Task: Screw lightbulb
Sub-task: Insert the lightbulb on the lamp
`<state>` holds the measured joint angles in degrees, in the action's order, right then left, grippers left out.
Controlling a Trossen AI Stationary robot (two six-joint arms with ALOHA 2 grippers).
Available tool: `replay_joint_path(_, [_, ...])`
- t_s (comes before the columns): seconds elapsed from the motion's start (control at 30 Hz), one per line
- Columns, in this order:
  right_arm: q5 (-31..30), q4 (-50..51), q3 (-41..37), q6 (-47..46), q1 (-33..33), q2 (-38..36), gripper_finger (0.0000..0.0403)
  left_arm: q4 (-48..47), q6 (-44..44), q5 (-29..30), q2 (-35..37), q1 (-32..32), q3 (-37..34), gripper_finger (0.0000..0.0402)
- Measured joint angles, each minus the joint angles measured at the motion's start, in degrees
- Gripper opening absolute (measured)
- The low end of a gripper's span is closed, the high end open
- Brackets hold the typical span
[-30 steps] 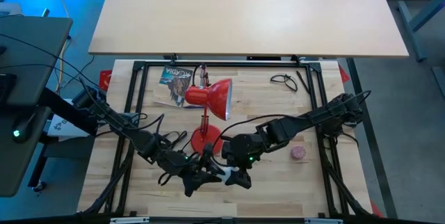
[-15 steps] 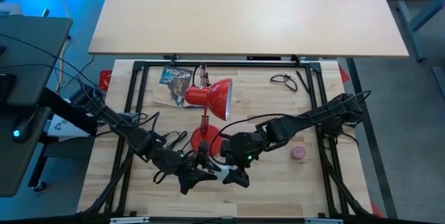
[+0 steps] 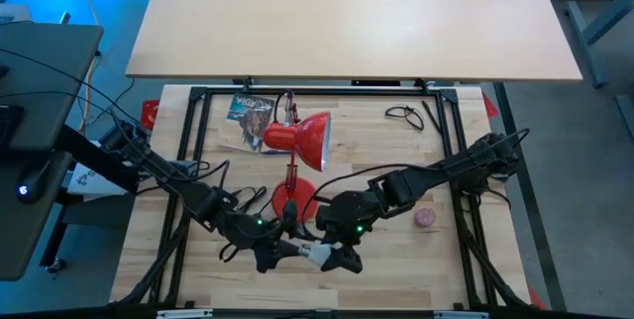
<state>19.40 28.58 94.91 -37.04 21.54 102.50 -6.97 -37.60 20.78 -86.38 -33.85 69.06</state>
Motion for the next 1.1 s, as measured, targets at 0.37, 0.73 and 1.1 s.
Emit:
replay_joint_path(0.37, [-1.32,0.19,-0.04,-0.13,-0.02,0.04,0.026,4.83,-4.53,1.77,1.54,-1.47,0.09,0.0193])
replay_joint_path(0.73, [-1.47,-0.23,-0.09,-0.2,-0.06,0.15,0.026,5.12,-6.64,-1.74,1.48,-1.42,0.11,0.0193])
replay_joint_path(1.1, [-1.47,-0.14,-0.13,-0.2,-0.02,0.17,0.026,3.87,-5.68,-2.06,1.35,-1.73,0.2,0.0182])
